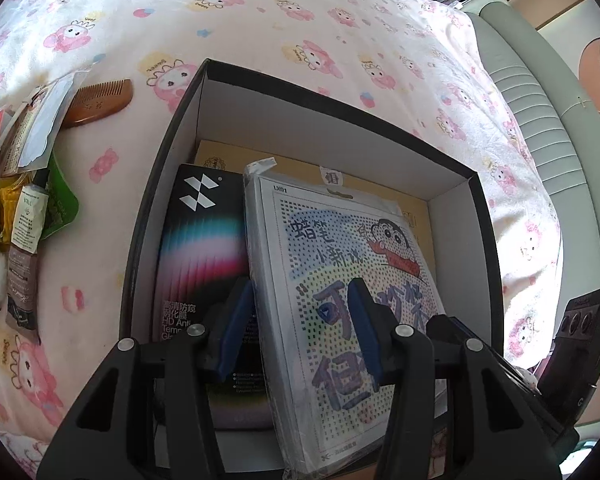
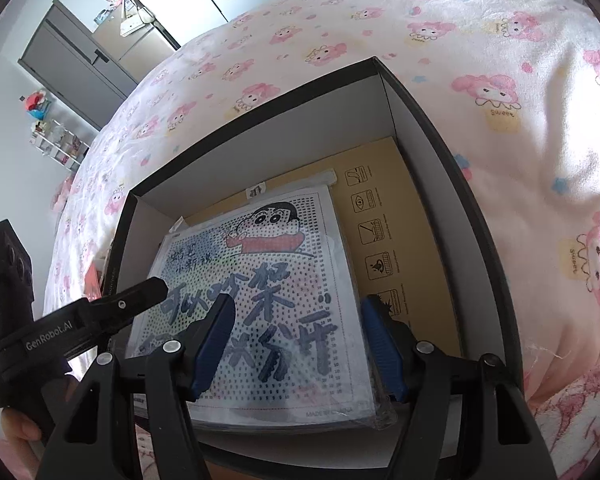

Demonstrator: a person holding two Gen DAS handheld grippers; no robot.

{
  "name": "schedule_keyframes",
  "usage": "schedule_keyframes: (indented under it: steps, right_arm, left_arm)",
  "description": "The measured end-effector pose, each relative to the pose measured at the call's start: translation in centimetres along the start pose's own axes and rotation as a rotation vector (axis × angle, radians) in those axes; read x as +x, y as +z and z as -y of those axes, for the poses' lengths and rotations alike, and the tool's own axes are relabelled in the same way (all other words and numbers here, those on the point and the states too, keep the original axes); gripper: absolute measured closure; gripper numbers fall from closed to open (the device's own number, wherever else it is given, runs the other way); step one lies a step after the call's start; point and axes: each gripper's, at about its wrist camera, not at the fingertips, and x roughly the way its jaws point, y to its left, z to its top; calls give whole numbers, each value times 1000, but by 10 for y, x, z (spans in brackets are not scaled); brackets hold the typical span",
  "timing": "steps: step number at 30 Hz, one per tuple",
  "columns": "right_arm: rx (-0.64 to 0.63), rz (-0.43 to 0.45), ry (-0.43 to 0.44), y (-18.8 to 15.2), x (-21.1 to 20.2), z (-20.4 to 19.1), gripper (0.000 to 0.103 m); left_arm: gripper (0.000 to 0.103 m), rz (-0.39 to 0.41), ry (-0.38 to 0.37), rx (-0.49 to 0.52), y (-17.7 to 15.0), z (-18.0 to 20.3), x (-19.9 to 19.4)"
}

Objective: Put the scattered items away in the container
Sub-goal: 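Lower the bead-art packet into the box beside the Smart Devil box, then open the left gripper to release the packet in the box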

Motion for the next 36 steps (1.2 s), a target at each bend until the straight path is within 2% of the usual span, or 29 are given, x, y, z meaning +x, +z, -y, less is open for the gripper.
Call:
schedule_keyframes:
  steps: [6, 11, 13, 15, 19, 22, 24, 27, 29, 31, 34, 36]
  right_arm:
    - [8, -10, 37, 2, -2, 5, 40]
    - [-20, -10, 23, 3, -5, -6, 40]
    - [-34, 17, 25, 6, -10, -13, 40]
    - [-54, 32, -1, 9, -8, -20, 40]
    - [-67, -15, -25, 9, 8, -27, 40]
    - [-114, -37, -62, 4, 11, -30, 40]
    - [-139, -42, -91, 2, 8, -28, 40]
    - [-154, -43, -104, 4, 1, -23, 40]
    - [-159, -47, -117, 6, 1, -21, 40]
    - [-188, -63, -134, 8, 3, -25, 40]
    - [-257, -110, -129, 14, 11, -38, 40]
    - [-299, -144, -102, 17, 19, -49, 40]
  left_arm:
    - [54, -26, 19, 65, 0, 7, 2]
    - [60, 33, 53, 33, 7, 1, -3]
    - [60, -2, 82, 29, 14, 5, 5]
    - [60, -29, 77, 3, 21, 5, 12]
    - [63, -35, 158, -28, 26, 2, 20]
    - [62, -59, 205, 29, 25, 11, 32]
    - [60, -80, 179, 28, 24, 13, 38]
    - [60, -109, 62, 39, 20, 22, 42]
    - [60, -115, 12, 52, 16, 26, 41]
    - [61, -84, 32, 52, 13, 26, 33]
    - [62, -22, 120, 77, 11, 23, 15]
    - [62, -2, 145, 77, 9, 20, 7]
